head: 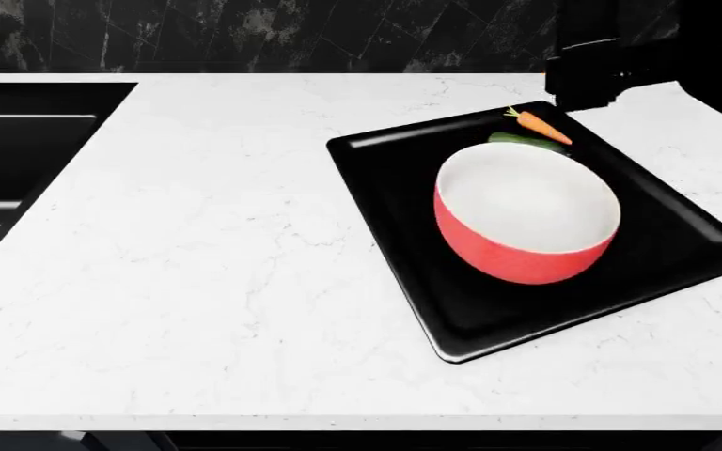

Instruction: Place the two vegetables and bowl onto the tray for setting up a vegetable dip station.

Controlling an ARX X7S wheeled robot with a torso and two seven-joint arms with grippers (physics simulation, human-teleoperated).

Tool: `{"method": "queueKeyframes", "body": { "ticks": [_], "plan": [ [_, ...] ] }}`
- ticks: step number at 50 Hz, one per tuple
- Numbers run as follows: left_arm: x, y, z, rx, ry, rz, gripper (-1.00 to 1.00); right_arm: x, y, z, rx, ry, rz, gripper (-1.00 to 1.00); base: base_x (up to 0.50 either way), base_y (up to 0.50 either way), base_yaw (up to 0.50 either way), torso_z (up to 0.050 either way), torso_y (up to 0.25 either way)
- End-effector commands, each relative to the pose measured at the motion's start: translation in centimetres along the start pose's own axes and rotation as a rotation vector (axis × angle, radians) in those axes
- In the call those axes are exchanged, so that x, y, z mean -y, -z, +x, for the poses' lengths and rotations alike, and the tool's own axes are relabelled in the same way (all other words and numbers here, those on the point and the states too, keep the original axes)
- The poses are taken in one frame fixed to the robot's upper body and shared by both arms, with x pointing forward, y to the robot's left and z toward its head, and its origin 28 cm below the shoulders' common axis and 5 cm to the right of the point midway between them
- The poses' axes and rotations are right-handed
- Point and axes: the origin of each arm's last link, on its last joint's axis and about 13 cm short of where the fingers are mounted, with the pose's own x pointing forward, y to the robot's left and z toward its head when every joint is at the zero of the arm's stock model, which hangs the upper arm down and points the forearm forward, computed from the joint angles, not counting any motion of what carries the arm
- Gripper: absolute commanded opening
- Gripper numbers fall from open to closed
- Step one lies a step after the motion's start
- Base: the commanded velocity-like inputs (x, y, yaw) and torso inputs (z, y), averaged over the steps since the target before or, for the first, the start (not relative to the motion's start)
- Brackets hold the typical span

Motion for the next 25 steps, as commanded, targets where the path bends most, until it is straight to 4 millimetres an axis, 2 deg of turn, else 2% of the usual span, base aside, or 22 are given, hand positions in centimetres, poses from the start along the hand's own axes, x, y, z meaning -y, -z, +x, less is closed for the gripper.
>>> {"method": "queueKeyframes", "body": {
  "ticks": [1, 13, 21, 25],
  "plan": [
    [0.0, -0.9, -0.5, 0.029, 0.002, -0.015, 1.00, -1.1, -2.1, -2.9, 0.188, 0.060, -0.118, 1.00, 0.00, 0.00, 0.00, 0.000, 0.000],
    [-0.3, -3.1, -1.9, 0.107, 0.006, -0.047, 1.00, -2.8, -3.0, -6.1, 0.399, 0.107, -0.212, 1.00, 0.00, 0.00, 0.00, 0.000, 0.000],
    [-0.4, -4.1, -2.7, 0.155, 0.007, -0.063, 1.00, -3.4, -3.2, -7.2, 0.530, 0.130, -0.238, 1.00, 0.00, 0.00, 0.00, 0.000, 0.000],
    [-0.5, -4.7, -3.2, 0.189, 0.000, -0.069, 1.00, -3.4, -4.0, -8.1, 0.622, 0.169, -0.268, 1.00, 0.00, 0.00, 0.00, 0.000, 0.000]
  ]
}}
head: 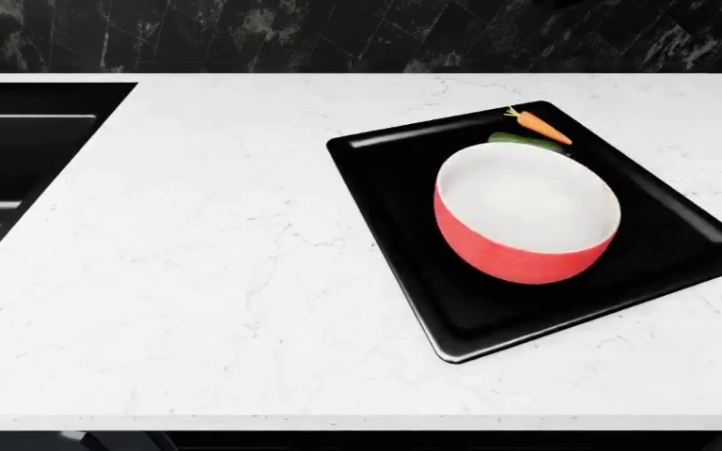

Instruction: Place the two vegetables and bowl onto the tray for setting up a vegetable dip station.

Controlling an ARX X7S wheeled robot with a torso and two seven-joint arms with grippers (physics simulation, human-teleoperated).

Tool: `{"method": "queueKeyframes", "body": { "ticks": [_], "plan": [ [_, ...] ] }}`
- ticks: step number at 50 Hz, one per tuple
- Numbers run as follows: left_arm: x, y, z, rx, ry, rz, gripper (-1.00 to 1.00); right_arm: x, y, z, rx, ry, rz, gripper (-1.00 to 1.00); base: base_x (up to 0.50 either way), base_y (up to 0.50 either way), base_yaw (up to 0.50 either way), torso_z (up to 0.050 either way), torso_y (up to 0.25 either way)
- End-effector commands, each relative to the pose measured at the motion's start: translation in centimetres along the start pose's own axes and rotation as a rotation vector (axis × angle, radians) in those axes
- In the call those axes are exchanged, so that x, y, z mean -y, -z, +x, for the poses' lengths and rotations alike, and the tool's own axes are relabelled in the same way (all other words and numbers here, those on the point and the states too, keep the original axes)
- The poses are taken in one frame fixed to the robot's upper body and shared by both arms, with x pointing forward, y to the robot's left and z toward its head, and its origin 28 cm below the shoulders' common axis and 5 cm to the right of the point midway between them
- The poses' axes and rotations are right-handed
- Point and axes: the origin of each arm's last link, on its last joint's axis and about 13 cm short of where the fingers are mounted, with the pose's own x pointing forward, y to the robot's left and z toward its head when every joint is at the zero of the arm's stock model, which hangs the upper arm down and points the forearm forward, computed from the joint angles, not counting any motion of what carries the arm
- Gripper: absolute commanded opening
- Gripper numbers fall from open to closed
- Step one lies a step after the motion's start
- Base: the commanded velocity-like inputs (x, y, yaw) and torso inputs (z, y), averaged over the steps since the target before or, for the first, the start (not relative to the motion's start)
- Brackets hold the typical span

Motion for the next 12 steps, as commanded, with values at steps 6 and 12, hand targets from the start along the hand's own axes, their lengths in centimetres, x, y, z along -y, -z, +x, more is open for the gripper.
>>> {"method": "queueKeyframes", "body": {
  "ticks": [6, 12],
  "plan": [
    [-0.2, -2.8, -1.6, 0.130, -0.008, -0.037, 1.00, 0.6, -3.3, -2.2, 0.294, 0.114, -0.088, 1.00, 0.00, 0.00, 0.00, 0.000, 0.000],
    [-0.5, -3.9, -1.9, 0.208, -0.029, -0.081, 1.00, 1.6, -5.0, -2.9, 0.377, 0.157, -0.134, 1.00, 0.00, 0.00, 0.00, 0.000, 0.000]
  ]
}}
